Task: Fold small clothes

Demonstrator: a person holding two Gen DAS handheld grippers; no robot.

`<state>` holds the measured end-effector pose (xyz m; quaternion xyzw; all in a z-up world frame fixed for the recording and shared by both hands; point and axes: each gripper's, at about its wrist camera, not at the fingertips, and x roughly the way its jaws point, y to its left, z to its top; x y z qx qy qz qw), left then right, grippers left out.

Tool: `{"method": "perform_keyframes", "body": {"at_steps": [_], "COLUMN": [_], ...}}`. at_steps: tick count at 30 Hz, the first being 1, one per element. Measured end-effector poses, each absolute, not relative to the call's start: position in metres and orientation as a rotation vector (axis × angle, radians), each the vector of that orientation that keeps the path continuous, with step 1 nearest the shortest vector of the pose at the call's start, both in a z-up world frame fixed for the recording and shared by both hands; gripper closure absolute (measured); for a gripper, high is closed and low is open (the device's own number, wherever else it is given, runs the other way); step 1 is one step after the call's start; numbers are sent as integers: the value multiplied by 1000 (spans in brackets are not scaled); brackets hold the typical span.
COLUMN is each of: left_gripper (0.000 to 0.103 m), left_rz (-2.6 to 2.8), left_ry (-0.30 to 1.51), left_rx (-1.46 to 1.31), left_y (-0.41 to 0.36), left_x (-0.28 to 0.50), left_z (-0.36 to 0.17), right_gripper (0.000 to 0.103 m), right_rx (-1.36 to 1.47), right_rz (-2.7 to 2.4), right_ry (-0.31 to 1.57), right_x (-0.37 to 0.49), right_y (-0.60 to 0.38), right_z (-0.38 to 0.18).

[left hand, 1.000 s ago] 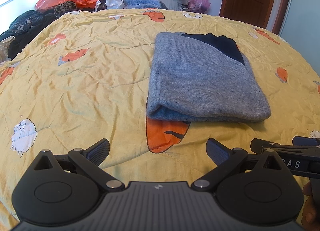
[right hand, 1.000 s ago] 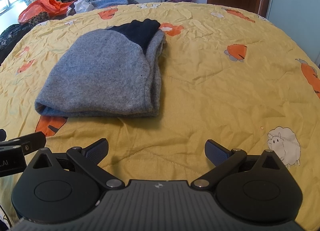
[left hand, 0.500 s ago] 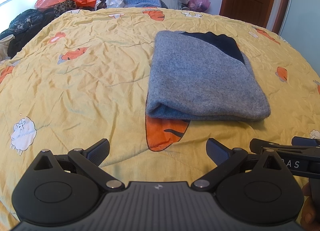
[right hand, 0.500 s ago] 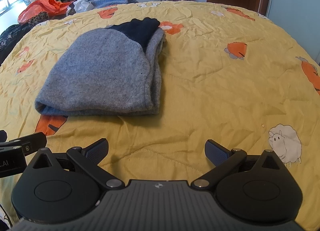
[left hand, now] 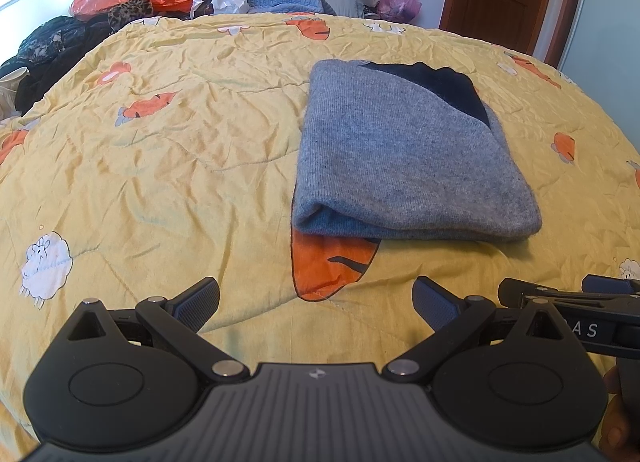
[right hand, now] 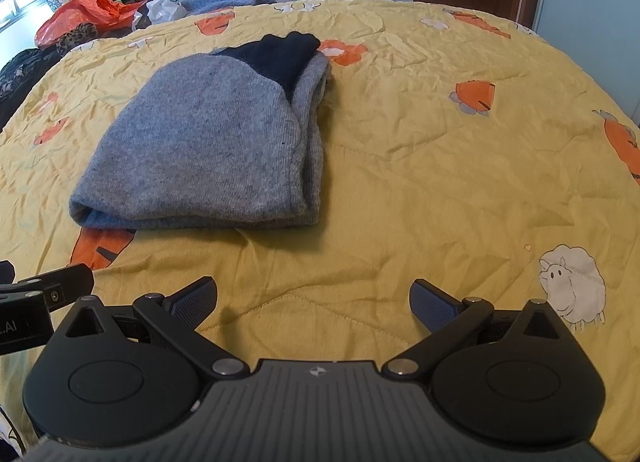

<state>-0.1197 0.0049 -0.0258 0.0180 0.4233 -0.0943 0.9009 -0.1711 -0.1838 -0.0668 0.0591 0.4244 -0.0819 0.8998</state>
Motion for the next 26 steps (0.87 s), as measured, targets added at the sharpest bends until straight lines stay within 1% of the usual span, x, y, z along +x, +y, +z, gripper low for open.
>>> {"method": "perform_keyframes", "body": {"at_steps": [15, 21, 26], "left_gripper": [0, 0, 0], "left_rz": [-198, -154, -163], "left_ry": [875, 844, 821], "left_rx": [34, 51, -11], "left_y": [5, 5, 25], "left_x": [-121, -127, -113], "left_z": [-26, -29, -18], "right_gripper": [1, 1, 0], "right_rx": [126, 133, 144], "right_rz": [-169, -171, -171], "right_ry": [881, 885, 874], "right_x": [-172, -171, -170], "right_y": [-184, -185, -190], "right_z": [-68, -69, -68]}}
